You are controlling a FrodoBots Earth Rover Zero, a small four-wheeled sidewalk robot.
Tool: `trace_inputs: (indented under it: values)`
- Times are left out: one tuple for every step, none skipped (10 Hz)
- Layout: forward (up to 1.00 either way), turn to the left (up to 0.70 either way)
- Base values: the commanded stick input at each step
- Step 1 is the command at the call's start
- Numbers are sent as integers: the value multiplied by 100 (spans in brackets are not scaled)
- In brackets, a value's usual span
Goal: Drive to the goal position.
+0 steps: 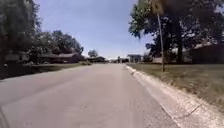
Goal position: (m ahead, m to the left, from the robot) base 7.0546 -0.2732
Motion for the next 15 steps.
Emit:
trace_inputs:
  values:
    - [70,-3]
    - [70,-4]
    - [70,0]
    - [70,0]
    - [70,0]
    - [70,0]
    - [70,0]
    - [70,0]
    - [70,0]
    - [70,0]
    - [70,0]
    - [70,0]
    - [70,0]
    - [70,0]
    - [70,0]
